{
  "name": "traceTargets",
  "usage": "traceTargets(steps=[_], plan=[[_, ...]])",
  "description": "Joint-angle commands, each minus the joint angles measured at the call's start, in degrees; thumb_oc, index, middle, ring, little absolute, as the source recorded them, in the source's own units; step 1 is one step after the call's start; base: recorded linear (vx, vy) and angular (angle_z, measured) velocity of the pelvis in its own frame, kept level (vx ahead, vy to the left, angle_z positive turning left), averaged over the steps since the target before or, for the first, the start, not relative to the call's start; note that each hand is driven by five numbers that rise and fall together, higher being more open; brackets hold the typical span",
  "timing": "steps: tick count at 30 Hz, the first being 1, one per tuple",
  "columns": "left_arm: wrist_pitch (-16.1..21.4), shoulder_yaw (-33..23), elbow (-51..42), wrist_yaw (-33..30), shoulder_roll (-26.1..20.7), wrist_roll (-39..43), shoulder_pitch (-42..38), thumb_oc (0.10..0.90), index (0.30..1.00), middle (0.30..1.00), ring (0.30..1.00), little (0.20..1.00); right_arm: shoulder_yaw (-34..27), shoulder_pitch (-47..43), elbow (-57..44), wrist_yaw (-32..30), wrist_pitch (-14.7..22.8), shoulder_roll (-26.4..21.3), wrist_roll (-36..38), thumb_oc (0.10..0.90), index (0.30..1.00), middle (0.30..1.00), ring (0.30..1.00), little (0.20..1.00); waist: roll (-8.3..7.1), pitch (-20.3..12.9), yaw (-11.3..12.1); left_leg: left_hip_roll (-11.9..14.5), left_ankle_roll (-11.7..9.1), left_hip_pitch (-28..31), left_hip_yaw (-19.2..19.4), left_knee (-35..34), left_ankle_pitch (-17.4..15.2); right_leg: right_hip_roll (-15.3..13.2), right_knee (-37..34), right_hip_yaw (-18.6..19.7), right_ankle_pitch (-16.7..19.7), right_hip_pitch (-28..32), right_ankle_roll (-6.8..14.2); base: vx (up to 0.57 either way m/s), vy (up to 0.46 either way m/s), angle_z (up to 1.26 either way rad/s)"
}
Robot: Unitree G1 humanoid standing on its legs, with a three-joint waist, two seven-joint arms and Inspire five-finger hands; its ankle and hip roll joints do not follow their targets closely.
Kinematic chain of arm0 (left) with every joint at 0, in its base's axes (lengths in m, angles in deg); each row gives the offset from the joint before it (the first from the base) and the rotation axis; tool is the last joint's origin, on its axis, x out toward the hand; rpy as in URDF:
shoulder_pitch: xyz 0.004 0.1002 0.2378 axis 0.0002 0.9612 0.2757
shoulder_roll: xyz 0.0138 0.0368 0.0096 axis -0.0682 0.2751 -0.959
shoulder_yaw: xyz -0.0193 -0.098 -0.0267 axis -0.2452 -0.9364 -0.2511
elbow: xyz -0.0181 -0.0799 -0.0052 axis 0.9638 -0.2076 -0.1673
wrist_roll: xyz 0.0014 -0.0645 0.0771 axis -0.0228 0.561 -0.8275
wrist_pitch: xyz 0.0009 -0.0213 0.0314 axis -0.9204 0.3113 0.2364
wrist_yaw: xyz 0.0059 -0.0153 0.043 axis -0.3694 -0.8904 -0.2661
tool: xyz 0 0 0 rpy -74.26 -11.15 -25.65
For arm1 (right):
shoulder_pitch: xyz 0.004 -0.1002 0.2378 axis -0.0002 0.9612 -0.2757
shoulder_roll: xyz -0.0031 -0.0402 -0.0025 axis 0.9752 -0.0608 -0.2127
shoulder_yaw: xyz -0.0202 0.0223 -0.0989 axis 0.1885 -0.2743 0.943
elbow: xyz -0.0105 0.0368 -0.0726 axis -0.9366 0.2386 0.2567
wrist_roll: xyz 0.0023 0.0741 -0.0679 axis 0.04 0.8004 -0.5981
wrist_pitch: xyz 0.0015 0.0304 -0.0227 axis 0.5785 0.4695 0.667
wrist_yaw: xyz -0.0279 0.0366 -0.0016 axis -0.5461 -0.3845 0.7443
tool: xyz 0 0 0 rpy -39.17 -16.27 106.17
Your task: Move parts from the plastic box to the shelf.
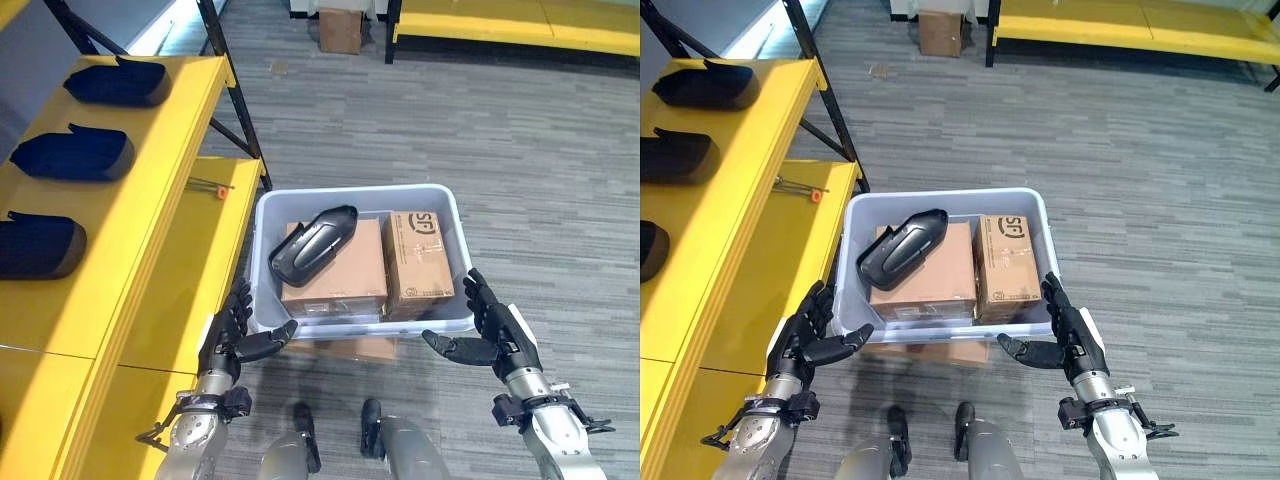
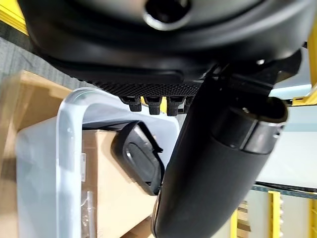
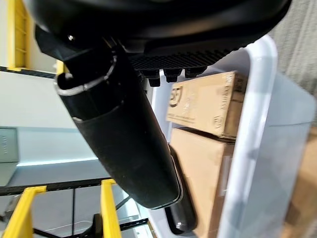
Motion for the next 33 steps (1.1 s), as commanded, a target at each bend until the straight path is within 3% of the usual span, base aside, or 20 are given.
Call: traceTargets(steps=[1,2,3,4,5,6,7,9,10,14,21,33], plan=[[5.42,-1.25,-6.11,-0.92,-1.46,0.15,-2.7,0.9,1.0,1.0,1.0,1.0,-3.54,-2.13,-7.24,-1.35,6.22,-2.47,2.54,0.9,1.0,1.0,1.0,1.0,-1.0,0.47,-0.21,-0.12,-0.37,-5.88,-6.15,18.13,2.45,2.3,-8.52,0.85,2.51,6.46,0.73,-0.12,-0.085,0.1],[5.41,-1.26,-6.11,-0.92,-1.46,0.15,-2.7,0.9,1.0,1.0,1.0,1.0,-3.53,-2.14,-7.23,-1.35,6.22,-2.47,2.54,0.9,1.0,1.0,1.0,1.0,-1.0,0.44,-0.27,-0.15,-0.36,-5.94,-6.19,18.15,2.45,2.27,-8.47,0.81,2.48,6.41,0.73,0.06,-0.023,-0.01],[5.45,-1.84,-6.09,-1.39,-1.49,0.01,-2.55,0.9,1.0,1.0,1.0,1.0,-3.14,-2.54,-7.03,-1.79,6.3,-2.52,2.4,0.9,1.0,1.0,1.0,1.0,-1.31,0.31,-0.45,2.99,0.01,-6.19,-7.65,14.36,0.62,2.1,-7.47,1.82,1.2,6.32,1.53,0.08,0.005,0.02],[5.45,-1.86,-6.1,-1.39,-1.49,0.01,-2.53,0.9,1.0,1.0,1.0,1.0,-3.09,-2.56,-7.01,-1.82,6.31,-2.52,2.38,0.9,1.0,1.0,1.0,1.0,-1.33,0.34,-0.4,3.03,0.01,-6.09,-7.57,14.38,0.52,2.11,-7.39,1.89,1.11,6.35,1.54,0.09,0.099,0.01],[5.48,-2.15,-6.21,-1.81,-1.54,0.11,-2.32,0.9,1.0,1.0,1.0,1.0,-2.39,-3.29,-6.78,-2.32,6.44,-2.6,1.89,0.9,1.0,1.0,1.0,1.0,-1.39,0.28,0.14,5.37,1.24,-4.97,-10.26,3.22,3.13,1.57,-6.8,2.34,1.64,5.78,2.03,0.06,0.137,-0.07],[5.47,-2.26,-6.37,-1.92,-1.58,0.12,-1.94,0.9,1.0,1.0,1.0,1.0,-2.15,-3.26,-6.67,-2.43,6.52,-2.77,1.92,0.9,1.0,1.0,1.0,1.0,-1.44,0.35,0.16,6.55,1.0,-2.42,-11.07,-2.03,5.03,1.28,-6.12,2.89,1.34,5.89,2.23,0.06,0.134,-0.09],[5.46,-2.26,-6.38,-1.92,-1.57,0.12,-1.92,0.9,1.0,1.0,1.0,1.0,-2.14,-3.26,-6.67,-2.43,6.52,-2.78,1.92,0.9,1.0,1.0,1.0,1.0,-1.56,0.47,0.22,6.49,0.98,-2.0,-10.91,-2.48,5.26,1.21,-6.14,2.98,1.35,6.04,2.22,0.1,0.091,-0.22],[5.22,-2.38,-6.28,-2.11,-1.62,0.1,-1.63,0.9,1.0,1.0,1.0,1.0,-2.12,-3.43,-6.44,-2.83,6.63,-3.23,1.63,0.9,1.0,1.0,1.0,1.0,-0.86,0.54,0.09,8.9,-0.43,0.63,-10.82,-9.33,9.14,0.68,-4.07,3.58,-0.1,5.99,2.52,0.13,0.195,-0.33],[5.31,-2.48,-6.35,-2.06,-1.44,0.76,-1.31,0.9,1.0,1.0,1.0,1.0,-2.15,-3.47,-6.37,-2.89,6.59,-3.4,1.74,0.9,1.0,1.0,1.0,1.0,0.23,0.36,0.0,10.07,-0.85,3.99,-9.68,-12.76,8.96,0.06,-1.72,4.17,-1.2,5.17,3.11,0.14,0.315,-0.2],[5.53,-1.86,-6.54,-1.56,-1.61,1.12,-1.72,0.9,1.0,1.0,1.0,1.0,-2.25,-4.17,-6.26,-2.66,6.47,-3.34,1.21,0.9,1.0,1.0,1.0,1.0,1.53,0.17,-0.22,7.79,-1.33,4.62,-8.57,-11.48,6.65,-1.54,-1.94,5.0,-0.27,4.63,4.1,0.07,0.243,-0.24],[6.16,-2.3,-7.17,-1.84,-3.31,1.5,-2.01,0.9,1.0,1.0,1.0,1.0,-1.67,-4.86,-6.32,-2.54,5.86,-2.28,0.56,0.9,1.0,1.0,1.0,1.0,1.03,0.24,-0.03,5.32,-0.17,3.43,-5.03,-9.1,2.45,-4.22,-5.18,6.6,2.15,4.46,6.71,0.03,0.203,-0.08],[6.42,-2.41,-6.89,-1.49,-4.04,2.03,-2.88,0.9,1.0,1.0,1.0,1.0,-2.29,-6.17,-7.03,-3.19,6.11,-3.2,-3.13,0.9,1.0,1.0,1.0,1.0,0.08,-1.62,-0.08,2.67,0.58,3.65,-2.51,-10.79,0.6,-6.61,-13.67,6.66,6.28,6.97,9.39,0.05,0.087,-0.06]])
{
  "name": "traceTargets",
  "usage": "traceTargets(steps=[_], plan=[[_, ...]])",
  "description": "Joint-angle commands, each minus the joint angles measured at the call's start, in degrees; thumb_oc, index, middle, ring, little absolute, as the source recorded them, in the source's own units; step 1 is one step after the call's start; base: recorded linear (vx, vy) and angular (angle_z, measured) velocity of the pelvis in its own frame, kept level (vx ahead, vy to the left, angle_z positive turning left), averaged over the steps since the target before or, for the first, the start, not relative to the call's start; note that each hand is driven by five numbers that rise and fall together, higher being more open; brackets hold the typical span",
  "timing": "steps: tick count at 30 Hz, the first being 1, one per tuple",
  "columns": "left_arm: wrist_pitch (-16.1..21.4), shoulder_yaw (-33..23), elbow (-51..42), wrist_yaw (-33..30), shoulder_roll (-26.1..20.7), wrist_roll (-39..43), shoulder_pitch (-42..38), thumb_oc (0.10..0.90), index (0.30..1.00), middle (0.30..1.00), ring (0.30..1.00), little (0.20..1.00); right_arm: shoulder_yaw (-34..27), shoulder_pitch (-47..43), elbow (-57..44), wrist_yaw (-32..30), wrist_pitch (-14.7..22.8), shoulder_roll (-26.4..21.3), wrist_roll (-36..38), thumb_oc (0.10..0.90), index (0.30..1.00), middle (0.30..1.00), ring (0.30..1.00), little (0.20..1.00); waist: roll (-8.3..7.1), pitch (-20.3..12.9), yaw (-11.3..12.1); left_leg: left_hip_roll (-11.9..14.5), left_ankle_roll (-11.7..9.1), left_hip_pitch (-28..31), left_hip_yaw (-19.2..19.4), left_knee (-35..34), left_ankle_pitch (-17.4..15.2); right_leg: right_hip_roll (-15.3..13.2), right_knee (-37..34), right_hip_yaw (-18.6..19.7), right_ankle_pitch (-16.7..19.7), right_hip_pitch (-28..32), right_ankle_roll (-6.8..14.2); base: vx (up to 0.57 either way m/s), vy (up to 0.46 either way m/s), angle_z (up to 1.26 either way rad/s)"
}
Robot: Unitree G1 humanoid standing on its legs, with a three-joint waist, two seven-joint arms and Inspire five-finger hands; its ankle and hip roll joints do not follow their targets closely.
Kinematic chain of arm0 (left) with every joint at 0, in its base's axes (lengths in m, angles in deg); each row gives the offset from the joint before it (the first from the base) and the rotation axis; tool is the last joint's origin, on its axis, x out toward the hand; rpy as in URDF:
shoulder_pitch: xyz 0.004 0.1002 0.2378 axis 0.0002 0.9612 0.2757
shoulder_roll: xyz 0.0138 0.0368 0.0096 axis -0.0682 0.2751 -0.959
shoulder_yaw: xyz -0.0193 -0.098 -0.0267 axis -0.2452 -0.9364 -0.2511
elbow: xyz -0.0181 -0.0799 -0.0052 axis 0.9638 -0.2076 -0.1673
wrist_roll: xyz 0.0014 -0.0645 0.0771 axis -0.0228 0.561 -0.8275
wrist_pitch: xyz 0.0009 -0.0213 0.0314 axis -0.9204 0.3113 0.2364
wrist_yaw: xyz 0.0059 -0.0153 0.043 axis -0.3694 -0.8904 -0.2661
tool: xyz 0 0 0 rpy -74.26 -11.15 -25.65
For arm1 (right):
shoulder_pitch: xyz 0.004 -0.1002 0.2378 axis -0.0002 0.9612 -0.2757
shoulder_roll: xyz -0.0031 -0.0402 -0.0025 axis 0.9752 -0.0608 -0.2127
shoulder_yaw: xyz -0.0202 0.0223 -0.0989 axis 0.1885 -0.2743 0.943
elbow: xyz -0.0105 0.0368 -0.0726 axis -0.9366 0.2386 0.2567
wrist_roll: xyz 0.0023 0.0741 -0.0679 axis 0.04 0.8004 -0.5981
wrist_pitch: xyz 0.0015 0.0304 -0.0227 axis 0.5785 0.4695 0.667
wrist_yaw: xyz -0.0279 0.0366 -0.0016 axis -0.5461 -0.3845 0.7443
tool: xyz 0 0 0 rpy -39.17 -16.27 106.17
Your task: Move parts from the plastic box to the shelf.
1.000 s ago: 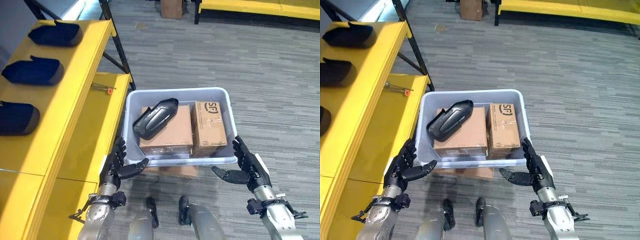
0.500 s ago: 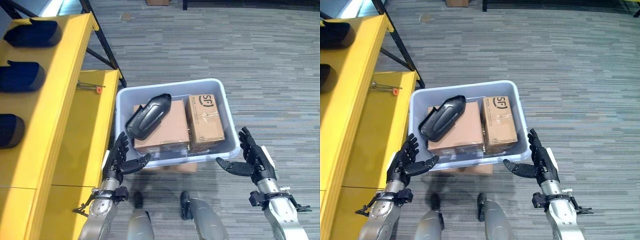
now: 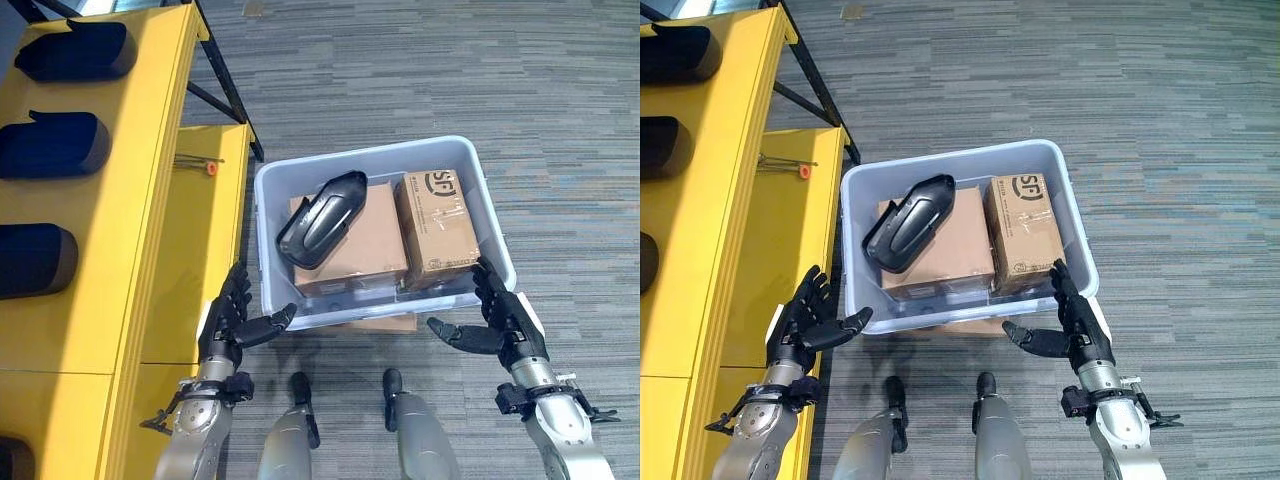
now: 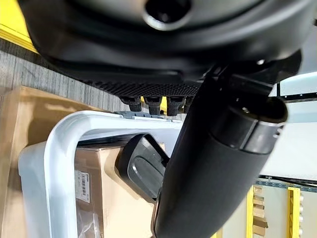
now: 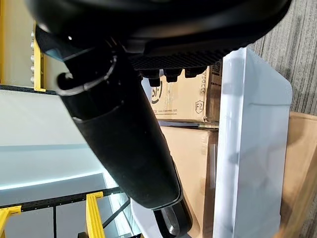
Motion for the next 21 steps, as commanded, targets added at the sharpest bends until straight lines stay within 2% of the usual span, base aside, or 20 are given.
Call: traceTargets(steps=[1,8,12,14,18,19,21], plan=[[6.33,-2.71,-5.52,0.36,-4.0,-0.04,-0.75,0.9,1.0,1.0,1.0,1.0,-2.06,-1.9,-6.55,-0.67,6.03,-1.32,-1.61,0.9,1.0,1.0,1.0,1.0,-2.31,-5.5,-0.23,0.97,1.75,0.63,0.33,2.41,-3.59,-2.37,-11.15,-1.08,2.68,9.06,3.01,0.08,0.078,-0.04],[6.17,-2.69,-4.8,1.81,-4.52,-0.38,-0.83,0.9,1.0,1.0,1.0,1.0,-2.11,-2.96,-6.81,-0.61,6.23,-2.59,-4.62,0.9,1.0,1.0,1.0,1.0,-2.82,-7.37,0.29,0.06,2.27,2.79,0.84,0.32,-3.69,-3.05,-14.42,-0.47,4.51,10.95,3.92,0.05,0.018,-0.01],[6.15,-2.67,-4.51,2.2,-4.52,-0.12,-1.59,0.9,1.0,1.0,1.0,1.0,-3.55,-5.86,-7.17,-2.19,6.89,-5.88,-9.24,0.9,1.0,1.0,1.0,1.0,-3.22,-8.59,0.72,0.03,2.34,3.13,0.67,0.07,-3.59,-3.08,-15.02,-0.94,4.48,11.67,3.95,0.03,-0.016,-0.04],[5.9,-2.79,-4.43,2.42,-4.69,-0.26,-1.76,0.9,1.0,1.0,1.0,1.0,-4.73,-7.54,-7.29,-3.41,6.75,-8.66,-13.1,0.9,1.0,1.0,1.0,1.0,-3.38,-8.77,0.94,0.09,2.25,3.31,0.53,-0.41,-3.46,-2.97,-15.27,-1.1,4.49,11.88,3.98,0.03,-0.034,0.01],[5.9,-2.6,-4.92,3.14,-5.15,0.16,-1.58,0.9,1.0,1.0,1.0,1.0,-5.39,-13.12,-6.49,-5.56,7.06,-14.76,-15.93,0.9,1.0,1.0,1.0,1.0,-3.85,-9.0,1.64,0.47,1.96,3.19,0.33,-0.88,-3.06,-2.7,-15.54,-1.36,4.78,11.67,3.99,0.01,-0.04,0.0],[5.9,-2.67,-4.92,3.15,-5.11,0.16,-1.63,0.9,1.0,1.0,1.0,1.0,-5.3,-13.29,-6.38,-5.6,7.11,-14.81,-15.93,0.9,1.0,1.0,1.0,1.0,-3.84,-9.11,1.58,0.46,1.99,2.96,0.34,-1.06,-2.72,-2.69,-15.67,-1.34,5.04,11.42,3.95,-0.01,-0.034,0.0],[5.83,-2.35,-5.1,3.64,-5.77,0.5,-1.31,0.9,1.0,1.0,1.0,1.0,-4.29,-16.72,-5.46,-5.55,6.63,-19.71,-17.42,0.9,1.0,1.0,1.0,1.0,-4.19,-8.99,1.98,0.62,1.87,2.54,0.2,-1.21,-2.36,-2.53,-15.75,-1.61,5.24,11.13,3.93,-0.02,-0.039,0.01]])
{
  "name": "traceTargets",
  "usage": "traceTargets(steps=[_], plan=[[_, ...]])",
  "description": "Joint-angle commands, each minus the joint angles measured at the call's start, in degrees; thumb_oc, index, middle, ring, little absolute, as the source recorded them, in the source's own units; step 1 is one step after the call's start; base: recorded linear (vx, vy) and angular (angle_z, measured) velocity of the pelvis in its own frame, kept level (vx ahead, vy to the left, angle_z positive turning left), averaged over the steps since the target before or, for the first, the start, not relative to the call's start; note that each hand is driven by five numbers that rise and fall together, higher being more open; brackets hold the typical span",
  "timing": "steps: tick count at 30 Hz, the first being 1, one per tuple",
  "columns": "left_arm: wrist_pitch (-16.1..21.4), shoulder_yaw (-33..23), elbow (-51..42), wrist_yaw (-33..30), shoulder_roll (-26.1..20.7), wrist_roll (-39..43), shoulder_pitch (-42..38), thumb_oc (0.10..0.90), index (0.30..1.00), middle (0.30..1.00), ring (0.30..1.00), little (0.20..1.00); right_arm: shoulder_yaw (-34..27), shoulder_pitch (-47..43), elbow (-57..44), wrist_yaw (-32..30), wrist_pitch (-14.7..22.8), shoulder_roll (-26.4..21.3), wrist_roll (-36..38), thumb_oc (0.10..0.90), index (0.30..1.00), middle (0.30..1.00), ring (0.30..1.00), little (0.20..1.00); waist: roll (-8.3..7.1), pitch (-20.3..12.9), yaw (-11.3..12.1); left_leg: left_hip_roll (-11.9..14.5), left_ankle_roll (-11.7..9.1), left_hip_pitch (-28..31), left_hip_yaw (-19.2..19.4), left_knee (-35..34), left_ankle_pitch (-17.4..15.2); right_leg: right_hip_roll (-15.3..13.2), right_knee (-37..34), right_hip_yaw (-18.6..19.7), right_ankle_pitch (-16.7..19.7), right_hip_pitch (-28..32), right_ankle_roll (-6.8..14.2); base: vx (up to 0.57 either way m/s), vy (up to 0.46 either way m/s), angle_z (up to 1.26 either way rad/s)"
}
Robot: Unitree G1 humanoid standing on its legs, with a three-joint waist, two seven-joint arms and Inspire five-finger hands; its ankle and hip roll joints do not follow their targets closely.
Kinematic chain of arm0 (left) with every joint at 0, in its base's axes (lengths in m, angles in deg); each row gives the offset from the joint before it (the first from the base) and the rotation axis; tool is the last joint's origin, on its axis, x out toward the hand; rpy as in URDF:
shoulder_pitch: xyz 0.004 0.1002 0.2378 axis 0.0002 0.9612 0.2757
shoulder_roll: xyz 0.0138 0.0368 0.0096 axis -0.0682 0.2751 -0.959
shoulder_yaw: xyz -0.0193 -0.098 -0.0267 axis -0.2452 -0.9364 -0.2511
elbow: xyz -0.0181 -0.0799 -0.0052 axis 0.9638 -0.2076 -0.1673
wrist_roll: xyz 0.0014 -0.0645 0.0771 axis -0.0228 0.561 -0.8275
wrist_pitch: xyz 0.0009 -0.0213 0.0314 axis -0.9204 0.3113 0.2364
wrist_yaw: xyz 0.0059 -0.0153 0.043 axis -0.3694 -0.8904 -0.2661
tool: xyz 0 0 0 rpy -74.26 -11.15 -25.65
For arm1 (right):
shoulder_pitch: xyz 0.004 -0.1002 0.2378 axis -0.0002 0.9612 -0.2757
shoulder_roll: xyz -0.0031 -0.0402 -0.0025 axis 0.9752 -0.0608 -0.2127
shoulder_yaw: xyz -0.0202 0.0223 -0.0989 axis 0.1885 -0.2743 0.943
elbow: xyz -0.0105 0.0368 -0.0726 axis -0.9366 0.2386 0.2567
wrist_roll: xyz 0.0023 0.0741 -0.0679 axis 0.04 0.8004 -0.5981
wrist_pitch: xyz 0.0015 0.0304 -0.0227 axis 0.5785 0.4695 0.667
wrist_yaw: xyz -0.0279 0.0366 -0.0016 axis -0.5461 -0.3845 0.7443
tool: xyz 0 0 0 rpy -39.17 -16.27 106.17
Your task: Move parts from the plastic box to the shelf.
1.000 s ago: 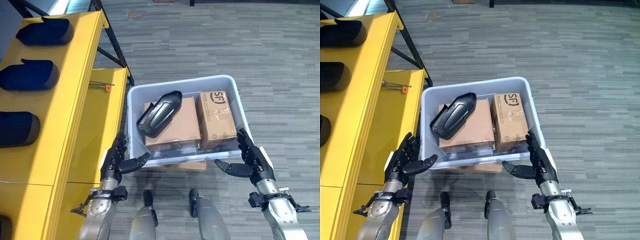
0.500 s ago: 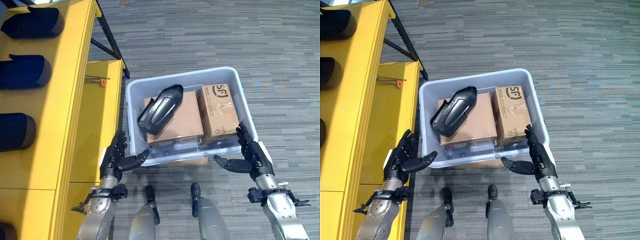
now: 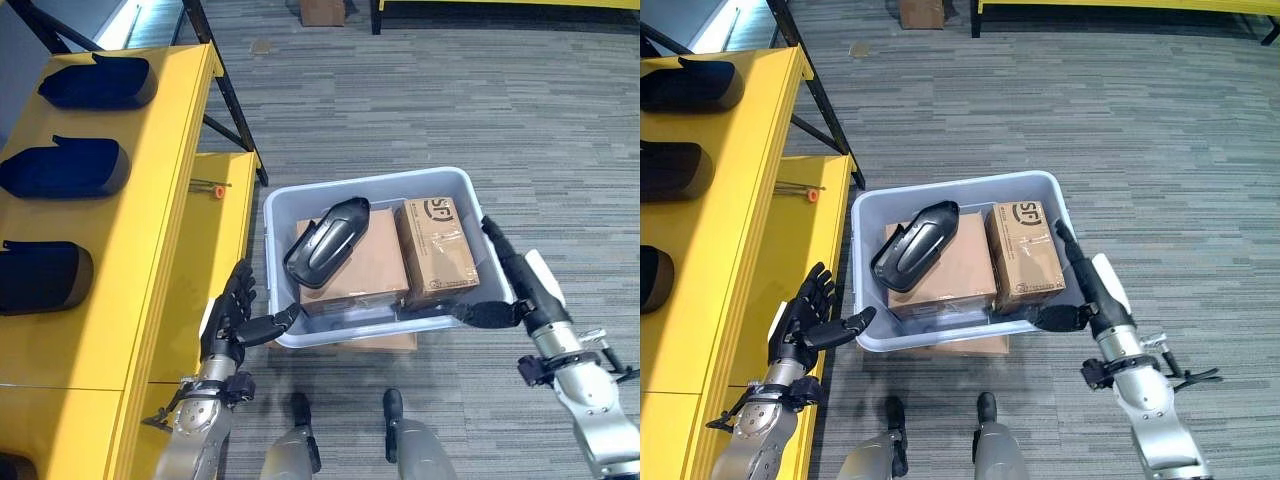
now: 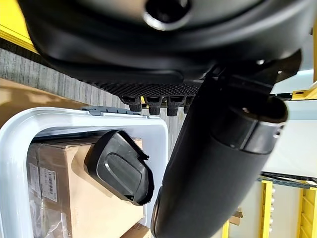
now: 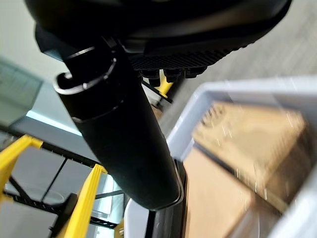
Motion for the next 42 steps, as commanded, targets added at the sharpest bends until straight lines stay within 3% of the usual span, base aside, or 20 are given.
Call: traceTargets(steps=[1,3,8,14,24,35,42], plan=[[5.71,-2.2,-4.99,1.67,-6.18,0.64,-1.29,0.9,1.0,1.0,1.0,1.0,-1.47,-9.73,-3.13,-2.7,5.54,-6.88,-2.53,0.9,1.0,1.0,1.0,1.0,-3.91,-3.42,0.77,1.0,0.92,-0.66,-0.7,2.45,-2.99,-2.77,-6.63,-1.3,1.17,5.53,2.78,-0.02,-0.035,0.03],[5.68,-1.77,-5.47,1.9,-7.29,1.15,-0.92,0.9,1.0,1.0,1.0,1.0,1.58,-14.77,-2.1,-2.06,5.03,-12.3,-2.21,0.9,1.0,1.0,1.0,1.0,-4.24,-2.88,1.52,1.12,0.78,-1.43,-0.9,2.67,-2.98,-2.67,-6.34,-1.75,1.07,4.89,2.72,-0.03,-0.034,0.1],[5.81,-1.36,-5.99,1.62,-9.05,1.64,-1.0,0.9,1.0,1.0,1.0,1.0,8.42,-24.47,0.79,-1.19,3.88,-19.62,-1.72,0.9,1.0,1.0,1.0,1.0,-4.61,-1.74,2.68,1.06,0.59,-3.16,-1.53,2.43,-2.24,-2.7,-6.09,-2.64,1.26,3.62,2.59,-0.03,-0.016,0.03],[6.05,-0.75,-6.71,1.29,-10.81,2.09,-1.39,0.9,1.0,1.0,1.0,1.0,18.14,-36.14,6.62,-0.94,2.23,-24.53,-2.33,0.9,1.0,1.0,1.0,1.0,-4.73,0.12,3.97,0.93,0.37,-5.47,-2.29,2.01,-1.11,-3.02,-5.94,-3.71,1.72,1.85,2.47,-0.03,-0.013,0.14],[6.6,0.12,-7.51,0.29,-11.88,2.53,-2.6,0.9,1.0,1.0,1.0,1.0,32.24,-52.47,15.07,-1.4,0.3,-28.12,-5.81,0.9,1.0,1.0,1.0,1.0,-3.87,3.51,5.47,0.35,0.04,-9.66,-3.11,1.5,0.7,-3.67,-5.8,-5.03,2.45,-1.49,2.36,-0.02,-0.009,0.09],[6.86,0.28,-8.15,-1.53,-11.59,2.26,-4.02,0.9,1.0,1.0,1.0,1.0,41.5,-66.29,22.95,-4.57,-1.6,-30.66,-11.65,0.9,1.0,1.0,1.0,1.0,-3.18,7.41,5.97,-0.14,-0.34,-14.57,-2.8,0.28,2.75,-4.28,-5.7,-5.77,3.92,-6.35,2.8,-0.02,-0.007,0.05],[7.13,0.55,-7.65,-2.96,-10.84,1.97,-5.47,0.9,1.0,1.0,1.0,1.0,46.65,-73.24,26.21,-5.95,-2.51,-29.48,-15.05,0.9,1.0,1.0,1.0,1.0,-2.94,9.49,6.2,-0.38,-0.32,-16.66,-3.05,0.27,3.04,-4.15,-5.27,-6.14,4.15,-8.41,2.74,0.0,-0.009,0.02]])
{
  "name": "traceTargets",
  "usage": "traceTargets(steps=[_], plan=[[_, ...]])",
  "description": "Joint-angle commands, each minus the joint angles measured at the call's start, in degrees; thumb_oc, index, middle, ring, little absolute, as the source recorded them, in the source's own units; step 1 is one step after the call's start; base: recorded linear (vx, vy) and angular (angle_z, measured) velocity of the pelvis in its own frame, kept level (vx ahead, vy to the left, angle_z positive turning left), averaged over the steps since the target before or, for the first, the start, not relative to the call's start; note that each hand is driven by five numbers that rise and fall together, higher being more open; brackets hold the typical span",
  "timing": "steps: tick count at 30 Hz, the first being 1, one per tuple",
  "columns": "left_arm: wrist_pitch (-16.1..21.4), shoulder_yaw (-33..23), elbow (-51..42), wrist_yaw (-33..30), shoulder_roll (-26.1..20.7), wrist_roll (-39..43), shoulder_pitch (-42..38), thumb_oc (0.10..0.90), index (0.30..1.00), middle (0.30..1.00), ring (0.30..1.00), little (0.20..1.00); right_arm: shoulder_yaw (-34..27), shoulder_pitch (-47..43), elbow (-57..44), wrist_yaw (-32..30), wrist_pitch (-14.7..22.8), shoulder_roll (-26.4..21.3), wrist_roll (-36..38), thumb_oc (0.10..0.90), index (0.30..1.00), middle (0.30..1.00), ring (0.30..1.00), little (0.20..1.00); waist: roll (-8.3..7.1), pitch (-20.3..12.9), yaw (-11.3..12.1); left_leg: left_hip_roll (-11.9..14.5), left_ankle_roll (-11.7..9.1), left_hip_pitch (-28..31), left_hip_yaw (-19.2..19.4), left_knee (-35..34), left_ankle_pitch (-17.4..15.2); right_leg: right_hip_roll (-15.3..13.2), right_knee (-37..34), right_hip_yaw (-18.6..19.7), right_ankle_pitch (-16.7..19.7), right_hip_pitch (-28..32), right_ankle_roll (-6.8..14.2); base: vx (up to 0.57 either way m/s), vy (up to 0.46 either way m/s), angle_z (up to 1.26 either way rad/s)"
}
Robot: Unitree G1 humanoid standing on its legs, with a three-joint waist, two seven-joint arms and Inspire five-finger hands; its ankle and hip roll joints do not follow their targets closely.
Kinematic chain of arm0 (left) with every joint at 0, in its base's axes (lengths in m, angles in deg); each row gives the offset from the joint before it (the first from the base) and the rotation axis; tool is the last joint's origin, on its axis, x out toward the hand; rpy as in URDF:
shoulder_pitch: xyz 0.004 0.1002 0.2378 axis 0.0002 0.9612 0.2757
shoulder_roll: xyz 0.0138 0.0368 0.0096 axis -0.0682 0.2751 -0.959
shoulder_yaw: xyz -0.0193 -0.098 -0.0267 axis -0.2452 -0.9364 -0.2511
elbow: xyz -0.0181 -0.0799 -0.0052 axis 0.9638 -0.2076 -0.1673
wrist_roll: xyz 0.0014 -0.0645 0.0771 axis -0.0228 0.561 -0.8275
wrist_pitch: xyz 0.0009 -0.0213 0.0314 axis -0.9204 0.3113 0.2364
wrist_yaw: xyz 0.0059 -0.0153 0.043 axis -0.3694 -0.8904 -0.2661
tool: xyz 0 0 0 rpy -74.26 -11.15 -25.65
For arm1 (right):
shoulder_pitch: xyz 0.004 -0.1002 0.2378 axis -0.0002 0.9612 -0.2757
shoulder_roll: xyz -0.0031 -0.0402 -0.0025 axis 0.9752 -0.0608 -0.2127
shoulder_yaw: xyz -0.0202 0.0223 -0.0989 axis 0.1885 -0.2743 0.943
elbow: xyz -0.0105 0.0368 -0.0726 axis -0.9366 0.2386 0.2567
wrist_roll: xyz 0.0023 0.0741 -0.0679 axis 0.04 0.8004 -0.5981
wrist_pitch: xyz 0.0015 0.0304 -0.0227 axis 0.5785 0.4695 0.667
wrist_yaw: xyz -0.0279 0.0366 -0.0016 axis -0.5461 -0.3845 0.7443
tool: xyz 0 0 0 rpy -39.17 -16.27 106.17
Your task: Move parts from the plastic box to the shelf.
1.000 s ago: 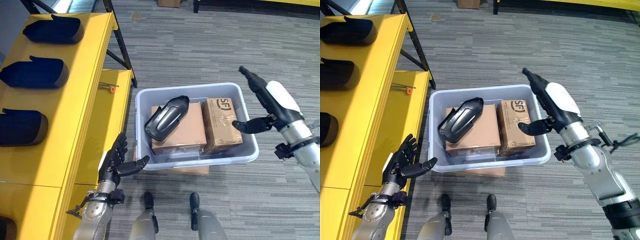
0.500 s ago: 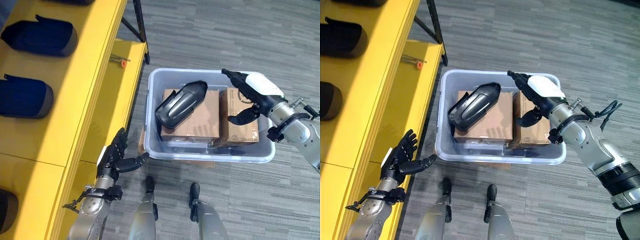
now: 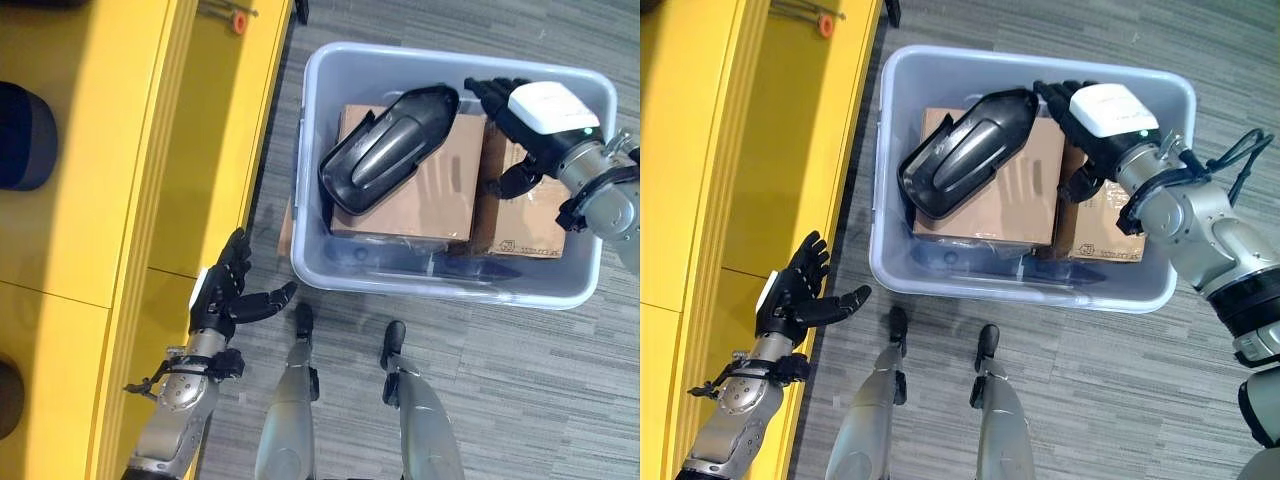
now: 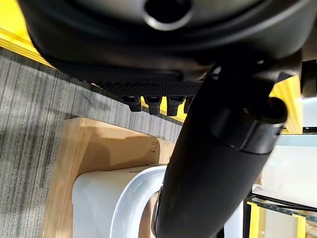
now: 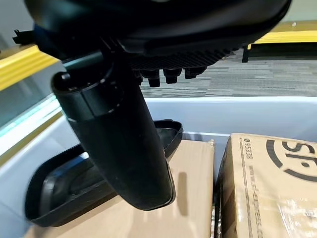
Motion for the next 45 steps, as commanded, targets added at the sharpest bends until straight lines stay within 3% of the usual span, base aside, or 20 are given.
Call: traceTargets(steps=[1,12,20,36,45], plan=[[5.89,-1.3,-7.3,-1.6,-2.06,-0.28,0.92,0.9,1.0,1.0,1.0,1.0,2.31,-11.91,-0.18,-4.85,0.54,-3.14,-2.31,0.9,1.0,1.0,1.0,1.0,-1.76,-0.87,-0.23,1.21,-1.34,0.35,2.35,0.92,-0.84,-2.6,-5.56,-0.73,2.99,5.5,2.88,0.0,-0.006,0.03],[6.55,-1.2,-7.37,-3.83,-1.69,-0.48,-1.05,0.9,1.0,1.0,1.0,1.0,12.46,-23.2,4.19,-5.28,-0.51,-0.77,-7.7,0.9,1.0,1.0,1.0,1.0,-2.09,1.06,0.42,0.82,-1.4,-2.76,1.82,0.91,-0.63,-2.22,-5.54,-1.63,3.18,3.25,2.89,0.0,-0.007,0.03],[6.82,-0.9,-6.95,-5.22,-0.82,-0.9,-2.37,0.9,1.0,1.0,1.0,1.0,11.44,-22.23,3.23,-5.38,-0.76,1.34,-8.54,0.9,1.0,1.0,1.0,1.0,-2.36,1.66,0.54,0.54,-1.22,-4.12,1.28,1.57,-1.08,-2.07,-5.24,-1.9,2.78,2.45,2.88,0.01,-0.006,0.01],[7.21,-0.09,-6.38,-7.99,0.84,-1.26,-4.77,0.9,1.0,1.0,1.0,1.0,9.85,-18.8,6.55,-5.01,-2.02,11.95,-10.93,0.9,1.0,1.0,1.0,1.0,-2.51,1.66,1.26,0.08,-1.05,-7.28,0.67,2.26,-1.72,-1.77,-5.42,-2.77,2.63,0.17,2.67,0.0,0.001,0.01],[7.42,-0.22,-6.13,-8.53,1.24,-1.36,-4.62,0.9,1.0,1.0,1.0,1.0,10.14,-18.16,8.11,-5.02,-2.32,12.47,-11.96,0.9,1.0,1.0,1.0,1.0,-2.37,1.66,1.26,-0.44,-0.9,-9.16,0.4,2.48,-1.92,-1.94,-5.74,-3.0,2.78,-0.95,2.82,0.0,0.005,0.01]])
